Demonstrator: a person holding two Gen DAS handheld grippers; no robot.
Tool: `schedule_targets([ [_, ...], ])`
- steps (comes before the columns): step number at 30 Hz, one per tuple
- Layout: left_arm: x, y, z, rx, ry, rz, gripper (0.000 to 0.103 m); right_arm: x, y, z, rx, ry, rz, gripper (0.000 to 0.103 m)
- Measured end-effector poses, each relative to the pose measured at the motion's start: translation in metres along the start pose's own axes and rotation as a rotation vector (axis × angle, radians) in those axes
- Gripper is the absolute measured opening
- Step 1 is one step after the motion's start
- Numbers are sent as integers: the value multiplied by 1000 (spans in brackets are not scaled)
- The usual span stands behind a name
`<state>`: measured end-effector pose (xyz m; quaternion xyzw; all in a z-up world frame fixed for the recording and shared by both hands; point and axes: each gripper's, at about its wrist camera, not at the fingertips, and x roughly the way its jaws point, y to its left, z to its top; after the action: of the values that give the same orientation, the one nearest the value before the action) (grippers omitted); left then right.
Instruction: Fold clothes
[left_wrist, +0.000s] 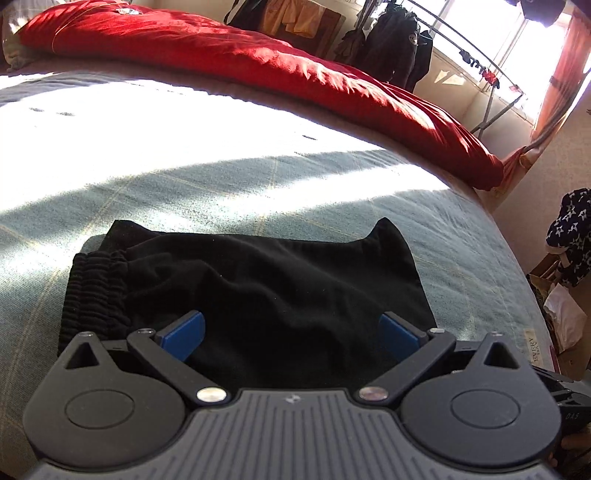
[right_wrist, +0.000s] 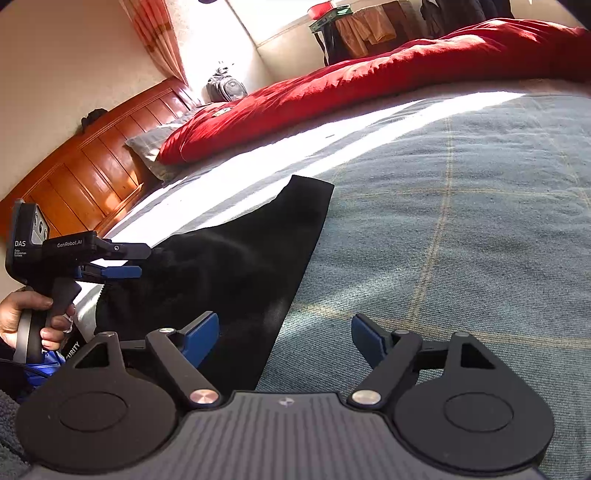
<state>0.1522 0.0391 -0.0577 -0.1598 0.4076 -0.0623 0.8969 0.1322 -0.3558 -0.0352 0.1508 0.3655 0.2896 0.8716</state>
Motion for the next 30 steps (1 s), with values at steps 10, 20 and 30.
schedule_targets([
  [10, -4, 16, -3, -58, 17, 56, 100, 14, 6, 6, -20, 18, 73, 84],
  [20, -5, 41, 2, -89, 25, 130, 100, 17, 7, 6, -1, 12, 66, 85],
  [30, -14, 19, 14, 55, 2, 85, 100, 24, 19, 6, -8, 33, -5, 85],
])
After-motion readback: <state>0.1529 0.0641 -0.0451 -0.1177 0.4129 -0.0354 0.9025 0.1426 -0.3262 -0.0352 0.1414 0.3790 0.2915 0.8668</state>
